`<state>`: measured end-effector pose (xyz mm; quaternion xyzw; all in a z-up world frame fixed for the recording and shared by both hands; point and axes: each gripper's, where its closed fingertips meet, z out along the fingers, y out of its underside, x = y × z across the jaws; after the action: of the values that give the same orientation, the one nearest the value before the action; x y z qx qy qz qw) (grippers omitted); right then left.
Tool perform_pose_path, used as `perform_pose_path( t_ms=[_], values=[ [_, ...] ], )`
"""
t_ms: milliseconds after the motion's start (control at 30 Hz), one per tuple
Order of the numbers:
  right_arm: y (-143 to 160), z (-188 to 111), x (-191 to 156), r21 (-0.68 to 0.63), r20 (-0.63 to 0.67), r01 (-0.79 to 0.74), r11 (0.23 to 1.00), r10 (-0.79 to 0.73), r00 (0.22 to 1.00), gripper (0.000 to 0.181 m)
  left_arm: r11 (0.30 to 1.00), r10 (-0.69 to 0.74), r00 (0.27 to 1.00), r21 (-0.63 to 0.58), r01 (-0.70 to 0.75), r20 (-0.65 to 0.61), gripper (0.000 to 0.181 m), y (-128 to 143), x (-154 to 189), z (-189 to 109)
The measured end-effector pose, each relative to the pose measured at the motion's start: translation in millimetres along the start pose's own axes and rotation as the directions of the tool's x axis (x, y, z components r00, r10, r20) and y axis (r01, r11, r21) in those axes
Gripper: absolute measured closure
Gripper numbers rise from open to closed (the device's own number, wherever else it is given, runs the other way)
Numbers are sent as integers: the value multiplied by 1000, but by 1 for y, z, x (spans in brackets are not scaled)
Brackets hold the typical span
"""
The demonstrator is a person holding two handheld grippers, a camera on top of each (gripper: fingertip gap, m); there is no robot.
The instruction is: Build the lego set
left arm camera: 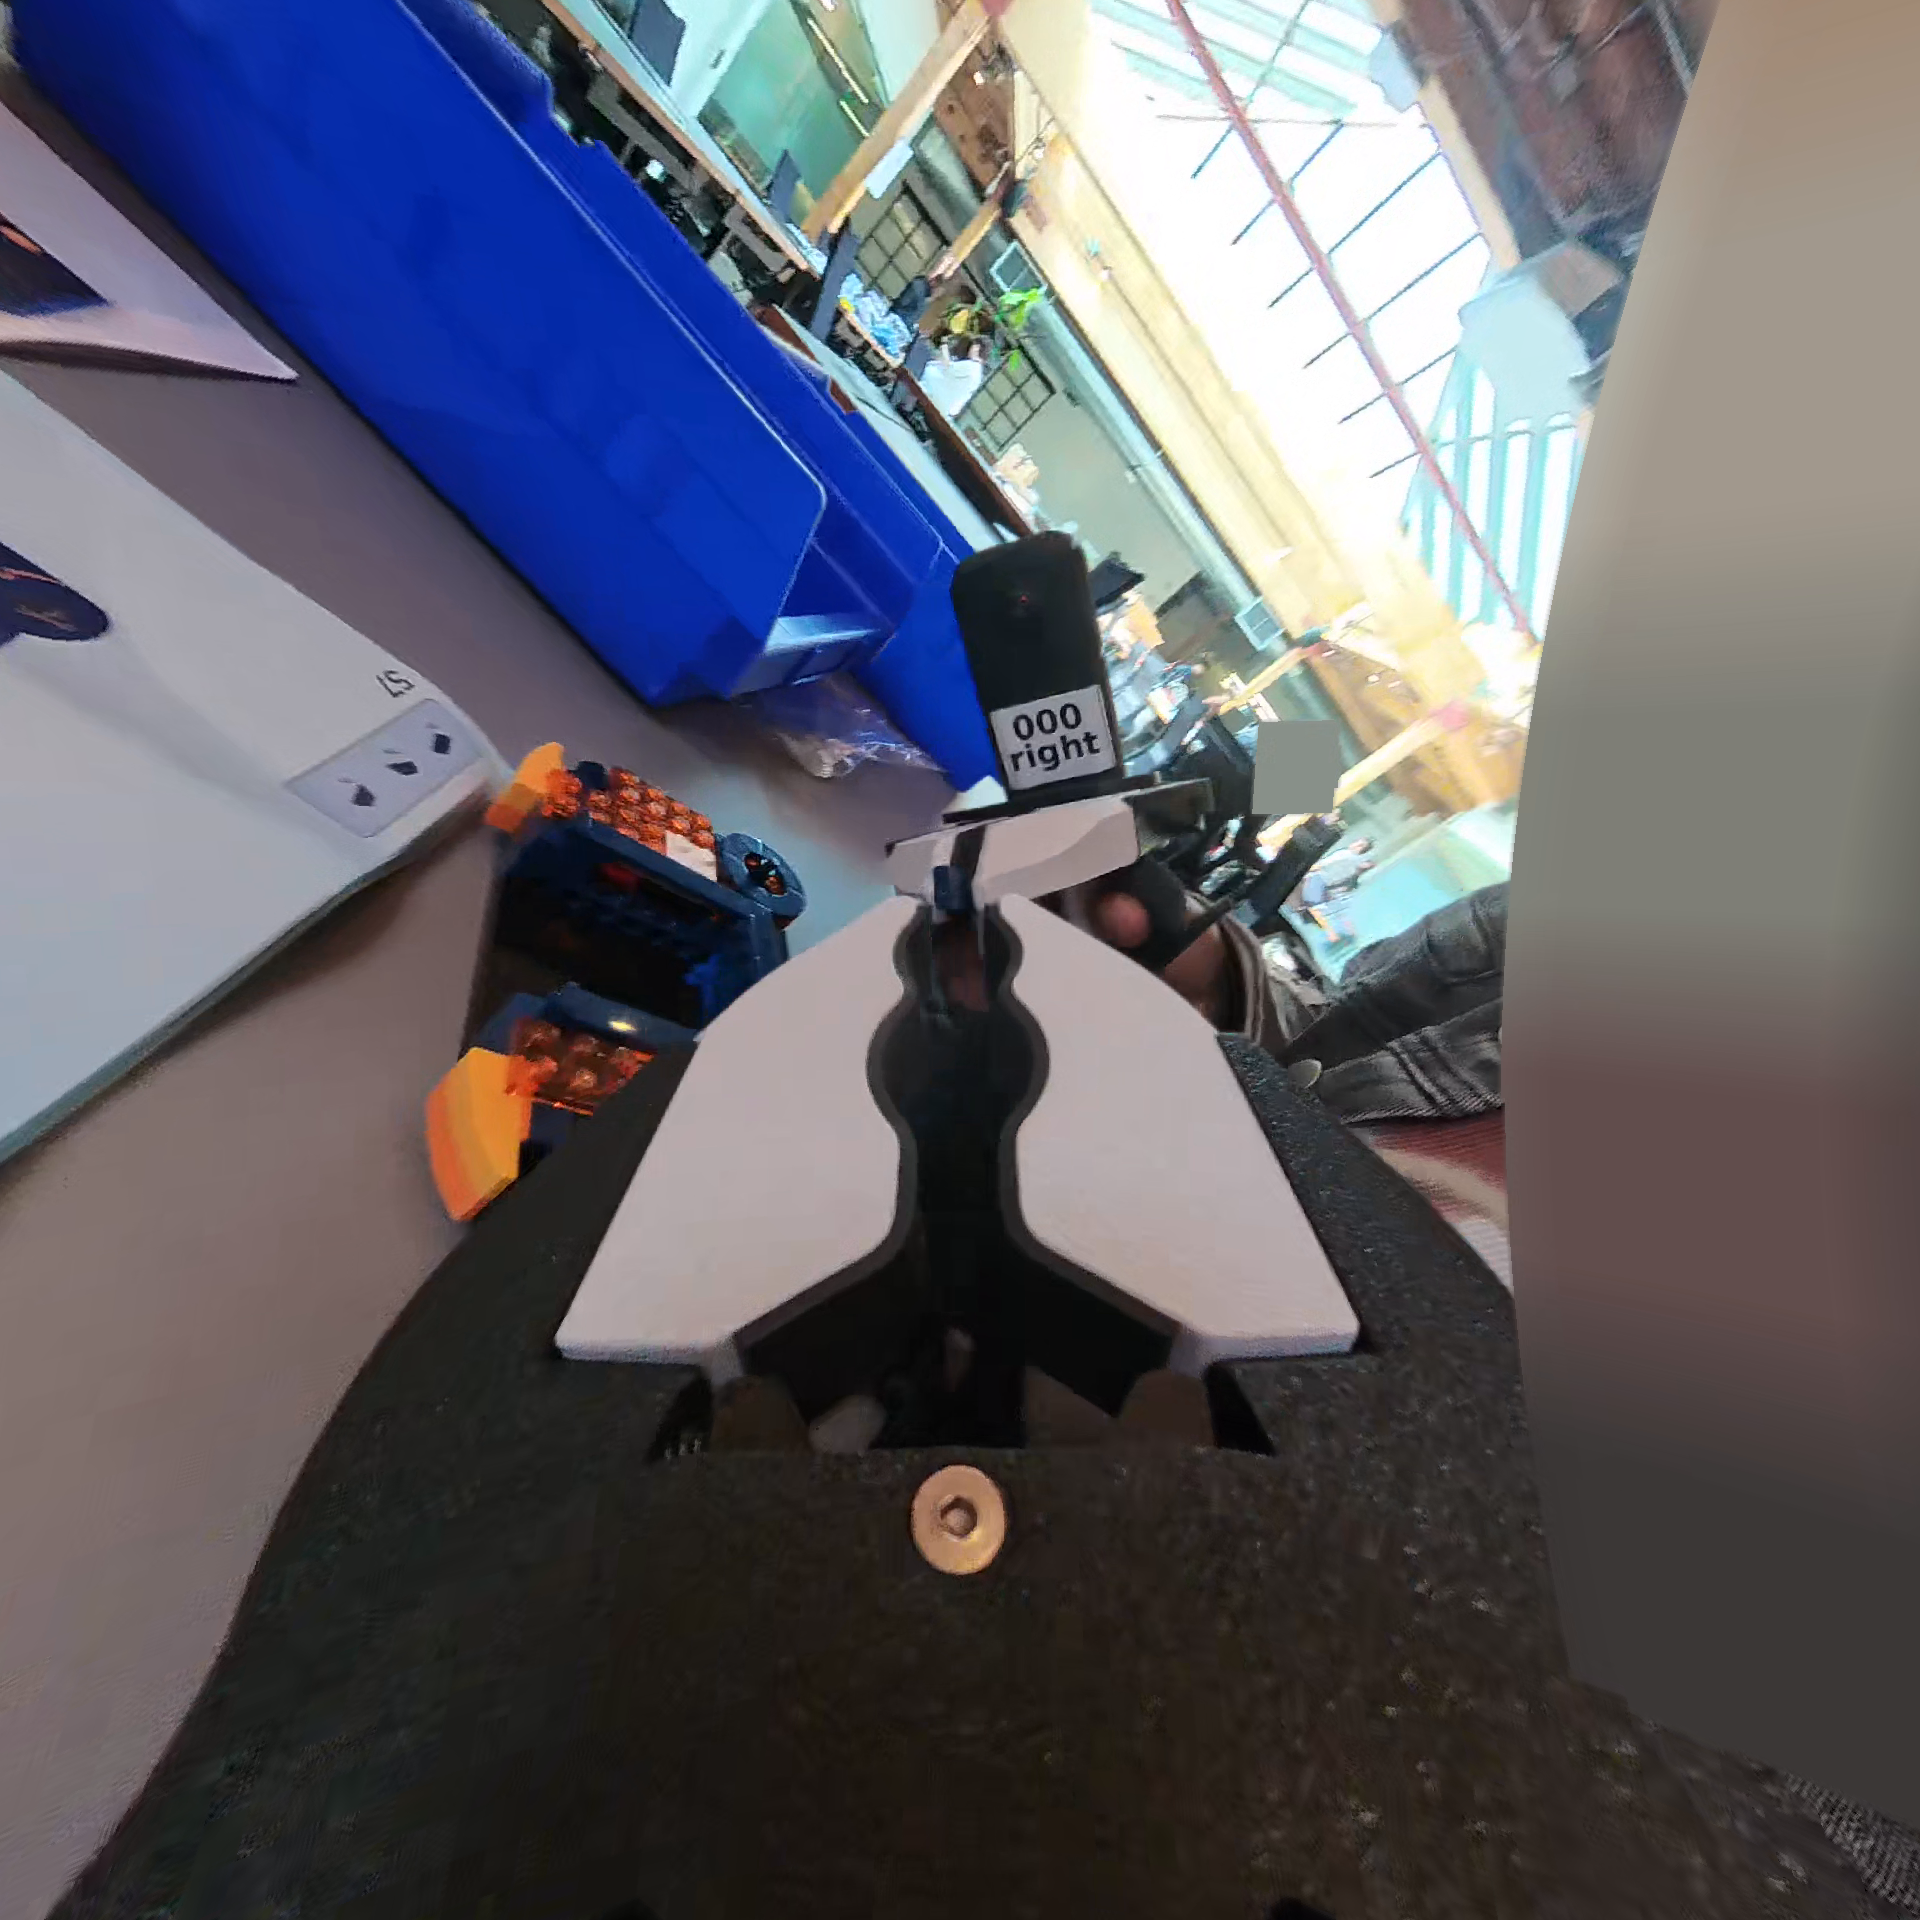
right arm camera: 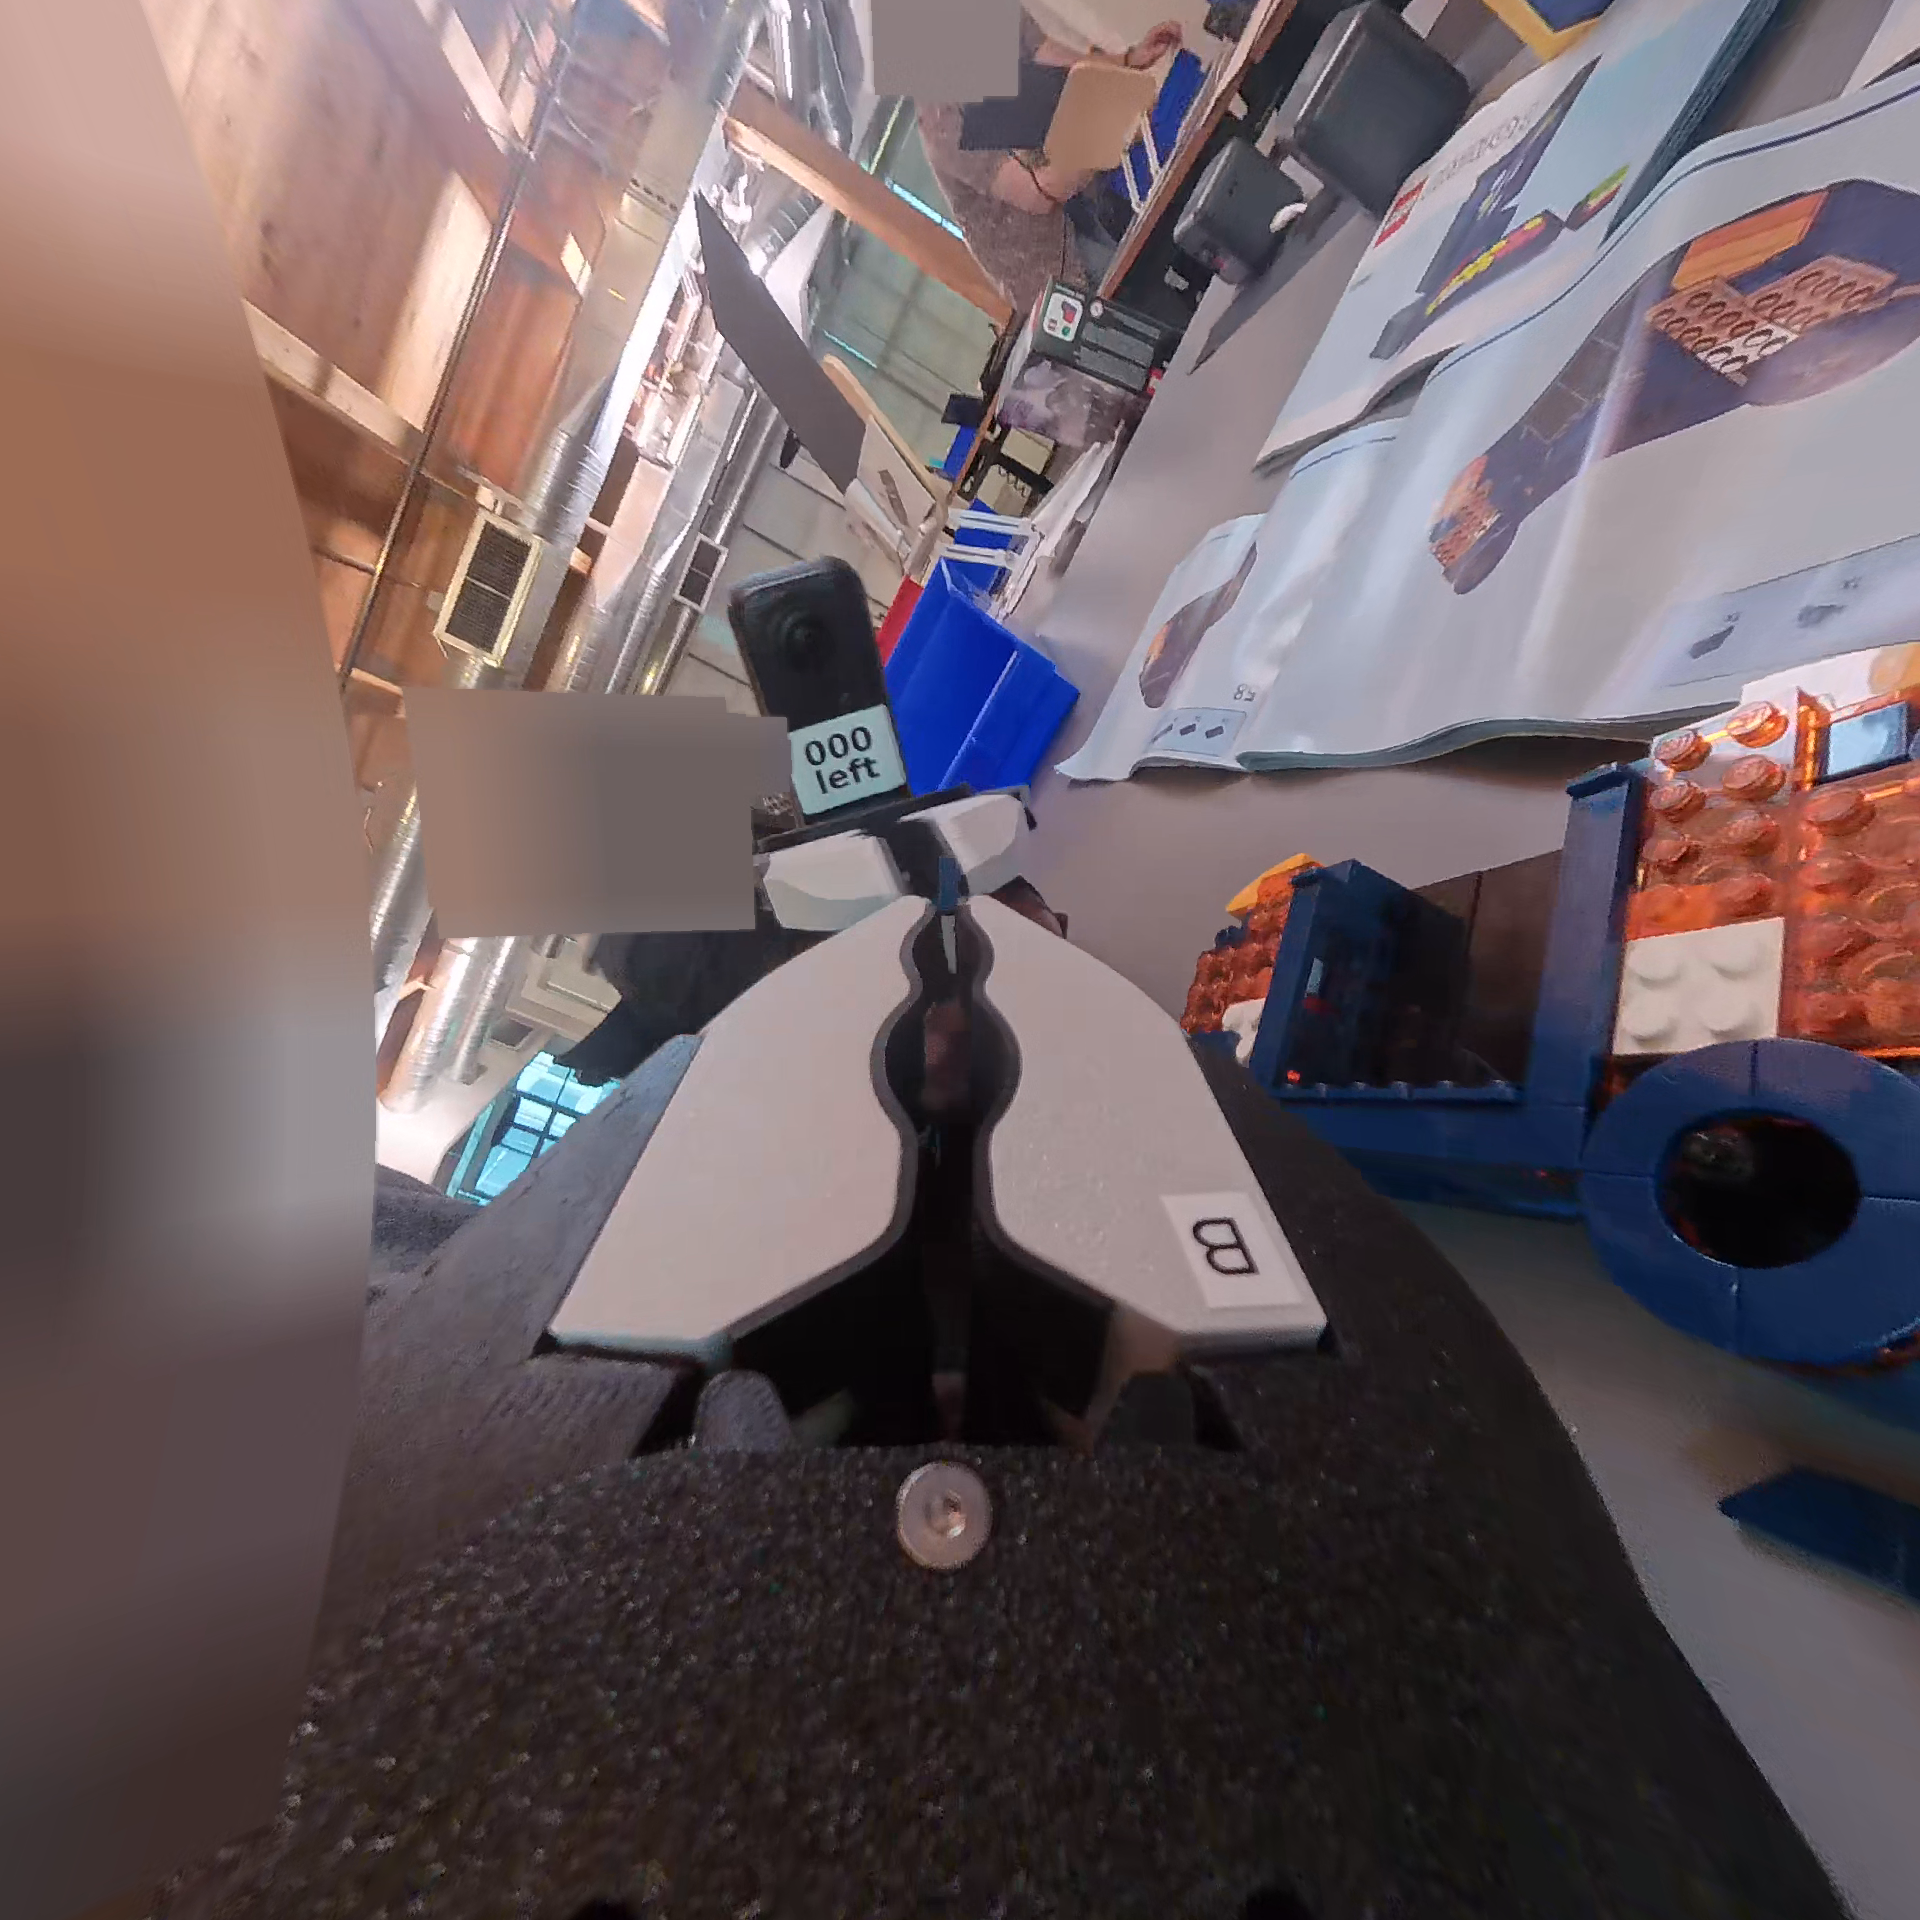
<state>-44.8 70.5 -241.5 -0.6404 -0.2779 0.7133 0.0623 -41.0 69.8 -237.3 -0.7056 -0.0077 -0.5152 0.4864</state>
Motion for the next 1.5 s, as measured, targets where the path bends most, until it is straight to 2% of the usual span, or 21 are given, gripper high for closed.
perform_pose_path(
  t_ms=[433, 500, 567, 600, 633, 667, 700, 733, 767, 800, 833, 900, 1067, 1133, 1267, 1367, 1433, 1467, 1500],
  values=[
    [0, 3, -6, 4, 49, -4, 1000, 3, 999, 179, 994, -94, 991, 49, 98, -95, 178, -3, 4, 4],
    [0, 3, -6, -4, 43, 31, 999, -31, 999, 179, 993, -99, 990, 52, 104, -105, 178, -4, 4, 4],
    [0, 1, -4, -26, 2, 168, 985, -168, 986, 174, 989, -133, 986, 54, 139, -102, 178, -4, 3, 4],
    [-1, 0, -3, -42, -46, 304, 952, -305, 951, 169, 984, -163, 982, 61, 170, -97, 178, -5, 0, 3],
    [-5, -2, 0, -71, -119, 470, 880, -475, 872, 168, 978, -195, 976, 60, 201, -98, 178, -5, -2, 3],
    [-9, -5, 1, -126, -194, 633, 764, -645, 739, 167, 971, -226, 969, 60, 232, -95, 178, -4, -4, 2],
    [-12, -6, 2, -206, -249, 761, 615, -785, 567, 167, 965, -249, 964, 57, 255, -89, 178, -4, -7, 2],
    [-13, -6, 2, -292, -267, 839, 459, -881, 389, 167, 962, -264, 961, 53, 268, -79, 179, -3, -8, 2],
    [-12, -5, 2, -365, -257, 869, 333, -933, 250, 167, 961, -270, 960, 47, 273, -71, 179, -2, -10, 2],
    [-10, -2, 4, -414, -241, 871, 266, -954, 177, 168, 961, -271, 960, 38, 273, -66, 179, -1, -10, 3],
    [-6, 0, 6, -441, -224, 862, 248, -961, 162, 169, 962, -270, 960, 25, 272, -67, 179, 0, -10, 4],
    [-3, 2, 11, -470, -213, 848, 245, -964, 160, 175, 963, -270, 961, 4, 271, -63, 178, 3, -9, 6],
    [0, 0, 13, -522, -184, 839, 154, -981, 65, 176, 964, -267, 963, -15, 267, -46, 178, 7, -10, 7],
    [0, -1, 13, -527, -178, 837, 144, -982, 57, 176, 962, -274, 960, -21, 274, -52, 178, 7, -10, 7],
    [1, -1, 14, -513, -192, 836, 197, -975, 112, 177, 959, -283, 957, -27, 282, -57, 178, 7, -10, 7],
    [4, -4, 16, -492, -212, 823, 284, -956, 203, 176, 963, -271, 960, -7, 271, -65, 164, 1, -10, 3],
    [5, -9, 21, -504, -231, 792, 344, -937, 260, 177, 987, -163, 987, 0, 163, -12, 156, -5, -15, -8],
    [7, -12, 25, -518, -236, 770, 373, -927, 290, 177, 997, -48, 998, -51, 50, 42, 154, -3, -19, -15],
    [10, -14, 28, -531, -239, 746, 402, -916, 323, 177, 985, 101, 988, -153, -83, 115, 149, 4, -25, -23]
  ],
)
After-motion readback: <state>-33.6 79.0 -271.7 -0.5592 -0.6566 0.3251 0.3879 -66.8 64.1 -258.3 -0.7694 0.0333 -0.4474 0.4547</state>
